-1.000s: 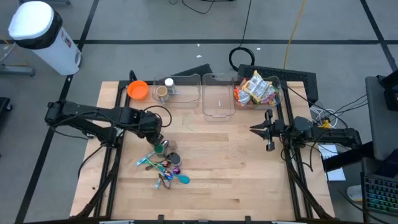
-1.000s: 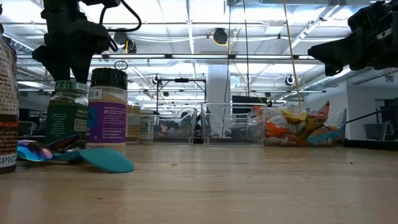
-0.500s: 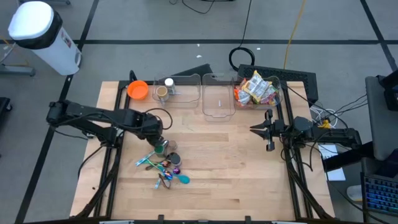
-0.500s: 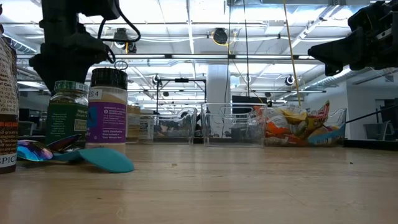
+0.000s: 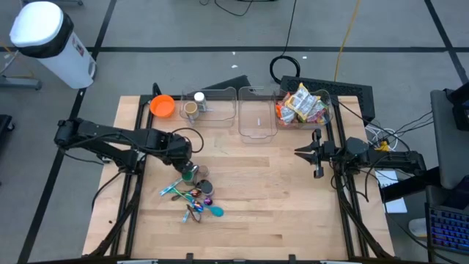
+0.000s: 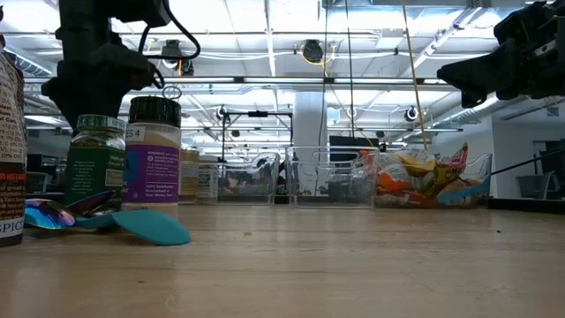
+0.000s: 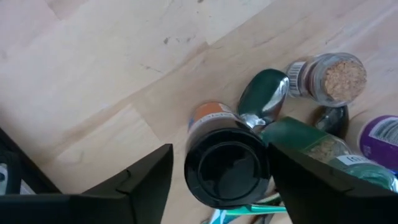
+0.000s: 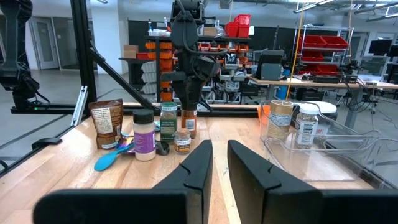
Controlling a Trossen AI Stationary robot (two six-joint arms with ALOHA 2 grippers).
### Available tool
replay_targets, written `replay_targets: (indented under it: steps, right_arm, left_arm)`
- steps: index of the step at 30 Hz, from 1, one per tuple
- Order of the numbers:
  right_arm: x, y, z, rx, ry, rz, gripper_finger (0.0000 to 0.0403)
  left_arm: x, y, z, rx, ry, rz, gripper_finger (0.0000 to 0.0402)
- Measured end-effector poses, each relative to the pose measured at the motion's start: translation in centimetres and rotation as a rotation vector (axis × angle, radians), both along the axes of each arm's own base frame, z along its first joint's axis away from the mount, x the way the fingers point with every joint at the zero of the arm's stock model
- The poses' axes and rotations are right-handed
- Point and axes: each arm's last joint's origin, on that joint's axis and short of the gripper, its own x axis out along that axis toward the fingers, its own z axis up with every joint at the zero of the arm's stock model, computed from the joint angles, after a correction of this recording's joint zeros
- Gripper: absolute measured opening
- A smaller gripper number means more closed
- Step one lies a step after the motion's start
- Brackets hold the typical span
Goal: Pick & Place Food Item
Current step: Put the left black seasoning bottle into the left transparent bin
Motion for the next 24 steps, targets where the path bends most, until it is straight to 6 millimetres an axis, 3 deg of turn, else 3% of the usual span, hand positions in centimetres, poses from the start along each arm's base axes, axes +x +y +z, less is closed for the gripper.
replay_targets:
  steps: [7, 15, 24]
  right_arm:
    - [0.0, 0.0, 0.0, 0.000, 0.000, 0.000, 0.0043]
    - [0.0, 0.0, 0.0, 0.000, 0.000, 0.000, 0.0043]
    - [0.0, 0.0, 0.0, 0.000, 0.000, -0.001, 0.0043]
  left_arm:
    - [0.0, 0.0, 0.0, -0.009, -0.002, 0.016, 0.0207]
    - [0.1, 0.2, 0.3, 0.058, -0.013, -0.027, 0.0227]
    - [1.4, 0.8, 5.7, 0.210, -0.190, -0.138, 0.0206]
